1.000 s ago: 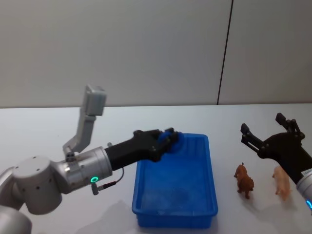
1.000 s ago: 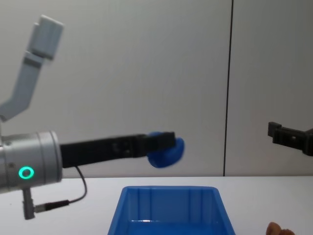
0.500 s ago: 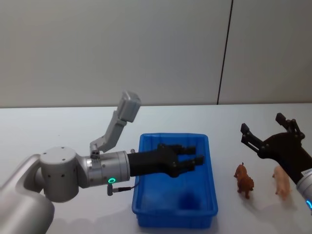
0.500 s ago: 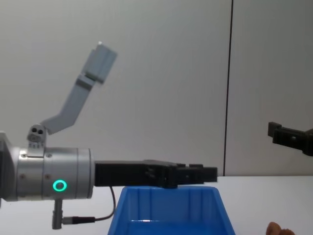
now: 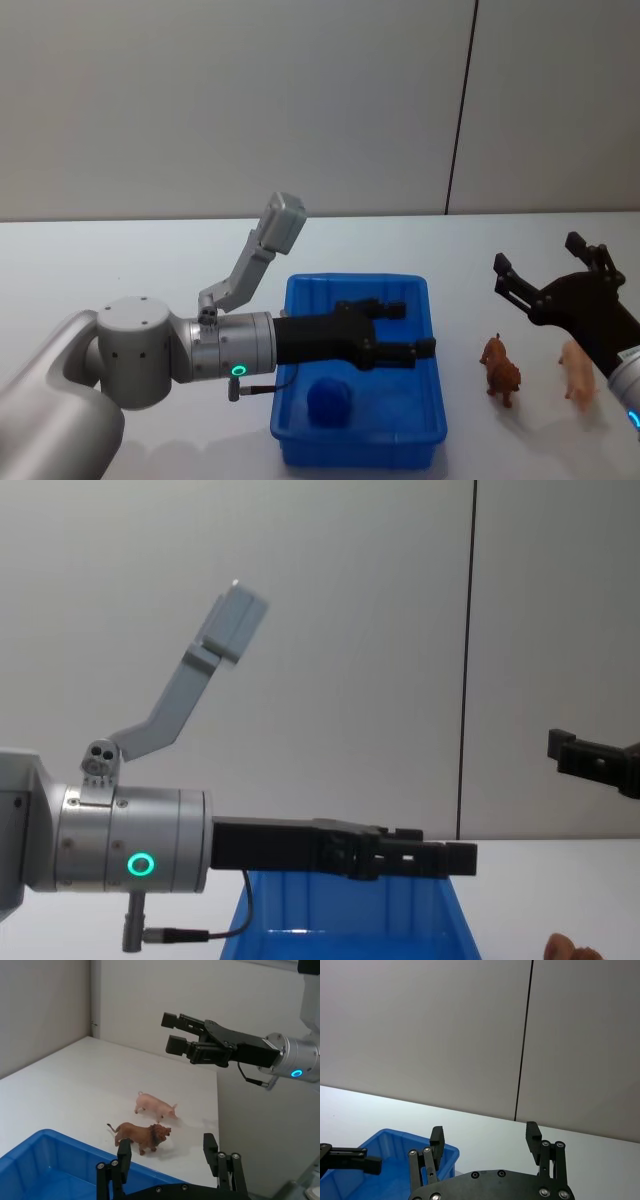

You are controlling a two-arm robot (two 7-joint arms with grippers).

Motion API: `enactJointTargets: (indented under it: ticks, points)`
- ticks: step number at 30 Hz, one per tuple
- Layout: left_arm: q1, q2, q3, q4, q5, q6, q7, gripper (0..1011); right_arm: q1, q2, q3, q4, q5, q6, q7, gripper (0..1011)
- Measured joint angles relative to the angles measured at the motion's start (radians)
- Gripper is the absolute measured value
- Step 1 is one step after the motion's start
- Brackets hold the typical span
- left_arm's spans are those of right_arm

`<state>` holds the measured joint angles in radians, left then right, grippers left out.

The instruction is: Pick up the two dolls from the table and place them into the box.

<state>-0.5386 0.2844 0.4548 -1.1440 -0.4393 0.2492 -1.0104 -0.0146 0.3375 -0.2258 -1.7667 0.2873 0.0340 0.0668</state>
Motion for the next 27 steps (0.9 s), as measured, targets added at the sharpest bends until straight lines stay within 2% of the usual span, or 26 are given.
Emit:
enactJointTargets:
  ticks: [5, 16, 21, 27]
  points:
    - [0.013, 0.008, -0.004, -0.016, -0.031, -0.022, 0.032, 1001, 0.000, 0.000, 0.000, 0.000, 0.000, 0.000, 0.000, 1001]
    - [0.058, 0.037, -0.021, -0.082, -0.092, -0.067, 0.144, 1001, 0.000, 0.000, 0.000, 0.000, 0.000, 0.000, 0.000, 1001]
    - [0.092, 0.061, -0.032, -0.133, -0.119, -0.087, 0.229, 1001, 0.000, 0.000, 0.000, 0.000, 0.000, 0.000, 0.000, 1001]
    - [0.125, 0.087, -0.042, -0.184, -0.130, -0.095, 0.317, 1001, 0.000, 0.000, 0.000, 0.000, 0.000, 0.000, 0.000, 1001]
